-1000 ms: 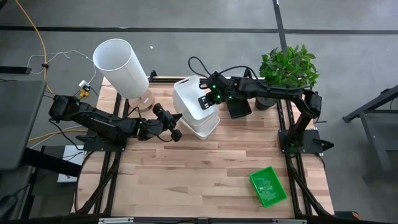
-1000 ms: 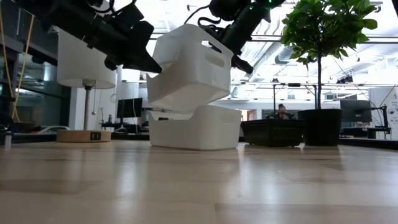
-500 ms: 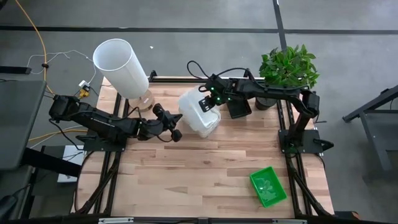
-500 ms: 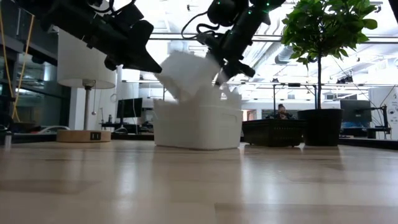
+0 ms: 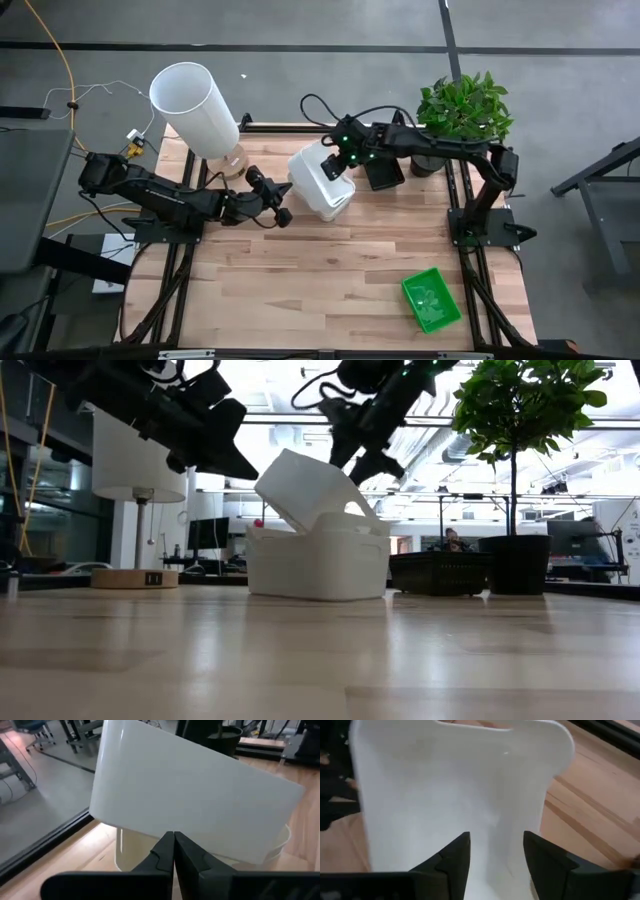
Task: Stack baskets by color
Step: Stack the bottom white bin on top of the top white bins
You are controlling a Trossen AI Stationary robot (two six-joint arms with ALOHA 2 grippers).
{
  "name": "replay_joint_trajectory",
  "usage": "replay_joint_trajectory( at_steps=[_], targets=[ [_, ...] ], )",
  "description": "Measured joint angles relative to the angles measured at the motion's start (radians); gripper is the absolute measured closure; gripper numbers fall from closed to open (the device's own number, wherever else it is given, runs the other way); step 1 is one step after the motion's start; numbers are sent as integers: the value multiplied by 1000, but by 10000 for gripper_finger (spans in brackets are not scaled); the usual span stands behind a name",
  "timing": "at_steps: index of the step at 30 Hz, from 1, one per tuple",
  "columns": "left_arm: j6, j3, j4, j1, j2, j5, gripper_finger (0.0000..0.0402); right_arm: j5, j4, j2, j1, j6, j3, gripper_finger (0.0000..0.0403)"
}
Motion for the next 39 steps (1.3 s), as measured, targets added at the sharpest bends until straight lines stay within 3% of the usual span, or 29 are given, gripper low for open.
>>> replay_joint_trajectory(
  at_steps=[4, 10, 12, 18, 24, 32, 35, 39],
  targets=[
    [71, 0, -3, 0, -41, 0, 401, -56, -41, -43, -11, -38, 0, 233],
    [127, 0, -20, 0, -191, 101, 401, -309, -7, -71, 21, -81, 0, 233],
    [124, 0, -38, 0, -251, 161, 401, -301, 26, -66, 47, -81, 0, 233],
    [71, 0, -56, -1, -451, 334, 401, -131, 107, -27, 83, -64, -1, 233],
    [-3, 0, -59, -1, -581, 433, 401, -176, 135, 7, 83, -45, -1, 233],
    [-15, 0, -59, -2, -607, 447, 401, -182, 159, 58, 101, -26, -1, 235],
    [-25, 0, -59, -1, -606, 447, 401, -181, 158, 58, 106, -25, -1, 263],
    [-38, 0, -59, -2, -606, 447, 401, -194, 164, 49, 111, -34, -1, 371]
  ],
)
